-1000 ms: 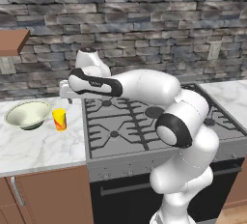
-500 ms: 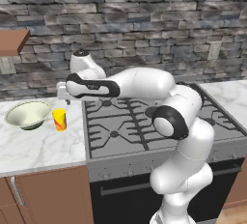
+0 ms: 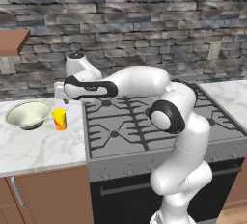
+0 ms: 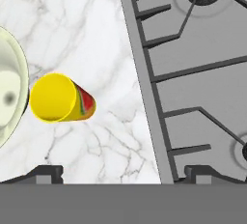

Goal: Pick the cup and bowl from the counter and place them on the counter next to the sink.

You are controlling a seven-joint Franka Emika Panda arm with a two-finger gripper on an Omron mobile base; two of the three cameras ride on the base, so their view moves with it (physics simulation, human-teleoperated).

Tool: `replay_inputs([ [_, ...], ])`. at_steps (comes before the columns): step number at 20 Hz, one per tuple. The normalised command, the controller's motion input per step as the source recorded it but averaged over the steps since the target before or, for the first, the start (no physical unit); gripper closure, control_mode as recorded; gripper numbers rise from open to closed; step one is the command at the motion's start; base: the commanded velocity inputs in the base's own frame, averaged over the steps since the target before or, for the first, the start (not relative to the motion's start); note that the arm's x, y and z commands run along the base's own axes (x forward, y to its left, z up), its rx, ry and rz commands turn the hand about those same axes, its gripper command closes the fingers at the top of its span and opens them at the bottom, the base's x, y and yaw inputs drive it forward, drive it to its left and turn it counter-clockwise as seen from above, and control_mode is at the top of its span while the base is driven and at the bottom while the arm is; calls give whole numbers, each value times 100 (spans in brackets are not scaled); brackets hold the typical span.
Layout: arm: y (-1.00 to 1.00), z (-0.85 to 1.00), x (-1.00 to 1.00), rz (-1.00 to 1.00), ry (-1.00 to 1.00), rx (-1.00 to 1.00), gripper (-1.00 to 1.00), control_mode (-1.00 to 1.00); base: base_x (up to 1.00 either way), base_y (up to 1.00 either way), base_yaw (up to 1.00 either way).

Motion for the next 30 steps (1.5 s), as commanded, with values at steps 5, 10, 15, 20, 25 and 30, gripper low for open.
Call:
replay_inputs([
  [5, 5, -6, 32, 0, 0, 0, -100, -100, 0, 0, 0],
  [10, 10, -1, 33, 0, 0, 2, -100, -100, 0, 0, 0],
  [15, 26, -7, 38, 0, 0, 0, -100, -100, 0, 0, 0],
  [20, 34, -15, 36, 0, 0, 0, -100, -100, 0, 0, 0],
  [25, 35, -7, 2, 0, 3, 0, -100, -100, 0, 0, 0],
  [30, 18, -6, 0, 0, 14, 0, -100, -100, 0, 0, 0],
])
